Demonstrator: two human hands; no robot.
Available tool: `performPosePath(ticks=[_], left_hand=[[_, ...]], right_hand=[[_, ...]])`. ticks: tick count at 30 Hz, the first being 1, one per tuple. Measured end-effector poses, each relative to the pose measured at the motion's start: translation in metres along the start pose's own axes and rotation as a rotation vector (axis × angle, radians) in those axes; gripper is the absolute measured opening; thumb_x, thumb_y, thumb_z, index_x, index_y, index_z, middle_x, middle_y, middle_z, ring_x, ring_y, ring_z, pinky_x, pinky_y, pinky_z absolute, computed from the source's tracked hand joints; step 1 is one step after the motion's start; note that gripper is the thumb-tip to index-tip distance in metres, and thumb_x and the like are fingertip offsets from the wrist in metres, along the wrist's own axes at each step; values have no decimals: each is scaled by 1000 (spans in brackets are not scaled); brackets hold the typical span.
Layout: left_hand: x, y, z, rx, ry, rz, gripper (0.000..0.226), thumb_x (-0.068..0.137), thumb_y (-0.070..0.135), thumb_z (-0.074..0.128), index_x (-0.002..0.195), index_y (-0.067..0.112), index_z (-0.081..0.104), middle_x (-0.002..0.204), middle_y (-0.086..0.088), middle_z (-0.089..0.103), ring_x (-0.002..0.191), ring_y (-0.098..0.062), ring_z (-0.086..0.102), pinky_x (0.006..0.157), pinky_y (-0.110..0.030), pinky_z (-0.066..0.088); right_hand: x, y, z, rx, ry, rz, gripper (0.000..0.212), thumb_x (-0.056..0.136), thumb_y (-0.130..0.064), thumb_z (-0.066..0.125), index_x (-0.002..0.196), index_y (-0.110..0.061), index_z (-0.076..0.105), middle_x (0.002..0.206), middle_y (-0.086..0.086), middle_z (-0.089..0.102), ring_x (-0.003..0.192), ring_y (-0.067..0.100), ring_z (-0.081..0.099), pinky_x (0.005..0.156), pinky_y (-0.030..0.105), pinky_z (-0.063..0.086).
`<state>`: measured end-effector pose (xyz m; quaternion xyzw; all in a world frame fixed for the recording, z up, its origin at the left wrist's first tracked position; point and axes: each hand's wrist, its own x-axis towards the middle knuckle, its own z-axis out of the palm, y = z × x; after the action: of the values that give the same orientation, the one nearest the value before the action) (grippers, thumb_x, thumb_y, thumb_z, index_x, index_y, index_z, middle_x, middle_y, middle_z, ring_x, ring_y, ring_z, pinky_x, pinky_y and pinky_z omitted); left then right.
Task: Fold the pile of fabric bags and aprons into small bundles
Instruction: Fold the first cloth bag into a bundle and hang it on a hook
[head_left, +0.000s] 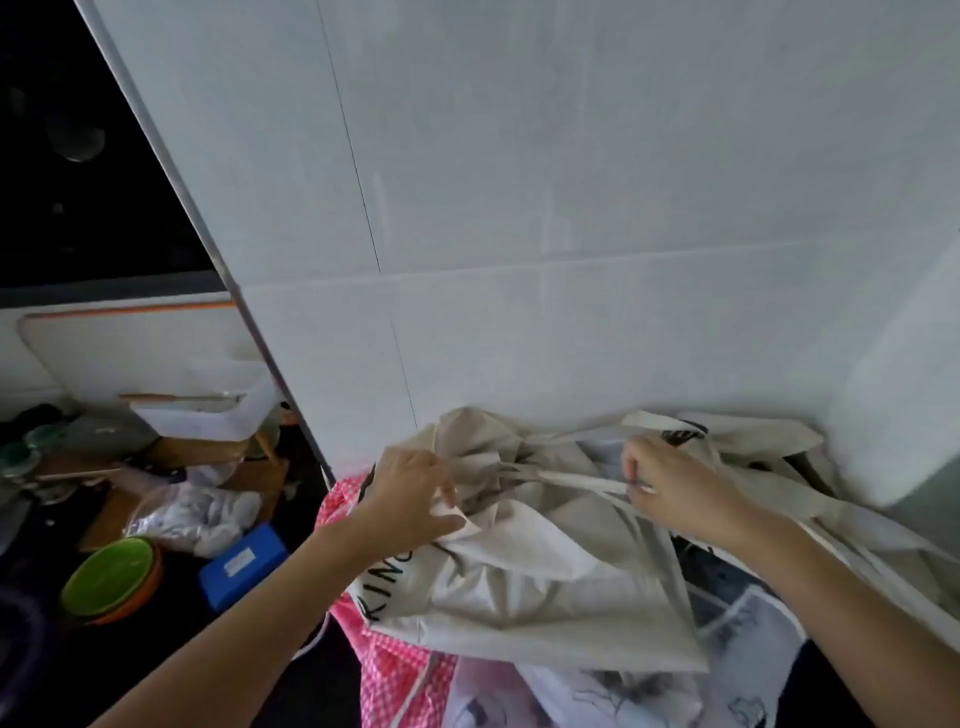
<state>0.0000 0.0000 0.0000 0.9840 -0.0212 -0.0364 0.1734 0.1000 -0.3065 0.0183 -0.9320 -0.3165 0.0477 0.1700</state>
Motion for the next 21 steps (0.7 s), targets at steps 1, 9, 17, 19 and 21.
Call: performPosePath(ticks=[1, 9, 17, 19, 21], left_hand=[[-1, 1, 9, 27, -68, -37, 24, 75, 53, 64, 87, 40, 48, 127, 5, 45, 129, -18, 31, 111, -38, 23], [2, -16, 86, 0, -228, -235, 107, 75, 55, 70, 152, 19, 5, 159, -7, 0, 146, -30, -6, 117, -49, 8], [-10, -4, 87, -427, 225, -258, 35, 71, -4, 71, 102, 11, 69, 113, 5, 51, 100, -14, 53, 72, 3, 35], [-16, -3, 78, -445, 264, -191, 34, 72, 0, 75, 104, 9, 69, 119, 7, 50, 101, -6, 49, 76, 5, 33], [-23, -3, 71, -482, 301, -144, 34, 77, 2, 73, 111, 7, 68, 121, 9, 50, 105, -5, 48, 81, 4, 33]], right_hand=[[-4, 1, 12, 19, -78, 19, 25, 89, -23, 59, 82, -31, 36, 93, -10, 43, 85, 18, 51, 73, 31, 40], [-27, -11, 76, 146, -246, -13, 108, 57, -94, 22, 137, -25, 45, 144, -9, 33, 135, 6, 23, 115, 30, 17], [-52, -29, 121, 269, 55, 80, 33, 92, -24, 60, 124, -13, 62, 136, -5, 52, 128, 10, 45, 105, 19, 32], [-58, -34, 119, 292, 168, 136, 18, 95, -18, 56, 106, -13, 69, 111, -4, 67, 103, 8, 61, 87, 18, 43], [-63, -46, 111, 314, 210, 198, 15, 99, -21, 46, 93, -18, 60, 80, -9, 63, 72, 0, 56, 63, 14, 39]])
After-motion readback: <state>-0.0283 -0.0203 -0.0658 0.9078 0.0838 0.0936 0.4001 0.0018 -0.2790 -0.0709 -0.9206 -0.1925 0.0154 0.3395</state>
